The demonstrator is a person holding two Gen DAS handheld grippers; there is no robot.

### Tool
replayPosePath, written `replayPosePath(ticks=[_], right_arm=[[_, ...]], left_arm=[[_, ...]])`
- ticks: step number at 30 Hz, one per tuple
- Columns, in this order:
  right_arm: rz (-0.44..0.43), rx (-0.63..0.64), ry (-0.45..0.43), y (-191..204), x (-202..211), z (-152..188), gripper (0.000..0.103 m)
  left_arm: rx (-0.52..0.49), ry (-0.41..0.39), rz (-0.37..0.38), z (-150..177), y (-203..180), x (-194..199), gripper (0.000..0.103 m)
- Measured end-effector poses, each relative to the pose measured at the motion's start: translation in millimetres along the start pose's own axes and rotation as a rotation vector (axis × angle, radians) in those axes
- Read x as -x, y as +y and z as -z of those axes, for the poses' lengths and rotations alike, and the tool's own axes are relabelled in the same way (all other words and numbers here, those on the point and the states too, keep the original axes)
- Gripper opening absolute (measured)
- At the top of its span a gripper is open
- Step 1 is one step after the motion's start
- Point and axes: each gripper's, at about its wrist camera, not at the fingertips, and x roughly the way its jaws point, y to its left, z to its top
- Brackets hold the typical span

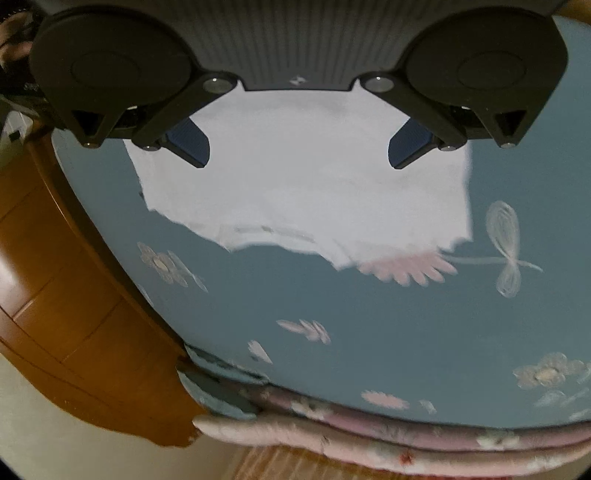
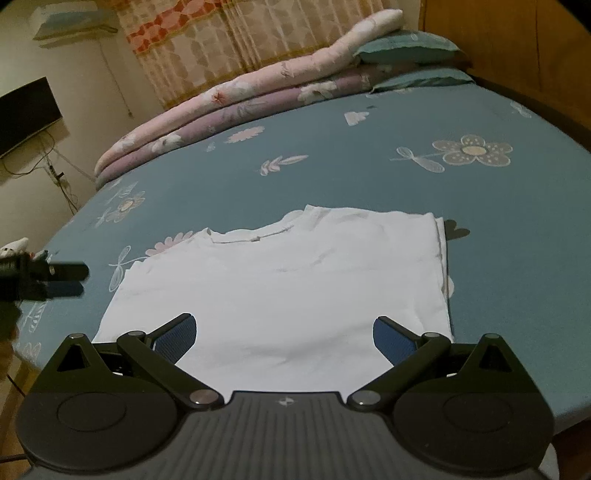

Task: Fold clothes
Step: 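Move the open left gripper down onto the shirt's side edge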

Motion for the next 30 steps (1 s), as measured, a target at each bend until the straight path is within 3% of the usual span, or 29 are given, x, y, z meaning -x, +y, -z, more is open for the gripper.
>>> replayPosePath(ticks=[6, 11, 20, 30], right_arm=[[0.011, -0.005, 0.015, 3.5, 1.7, 3.5, 0.103], [0.035, 0.007, 0.070, 8.9, -10.8, 7.5, 0.103], [0.036, 0.065, 0.113, 34.8, -29.0, 10.0, 0.103], [0.083, 0.030, 0.144, 34.3, -45.0, 3.4, 0.103]], left_arm=[[0.249, 0.032, 0.063, 4.8, 79.5, -12.8, 0.102], [0.354, 0.049, 0.140, 22.8, 115.0, -26.2, 0.102], [0.435, 0.084, 0.261, 30.7, 144.5, -58.8, 0.102], [0.428, 0.078, 0.343, -0.4, 162.4, -93.1, 0.102]])
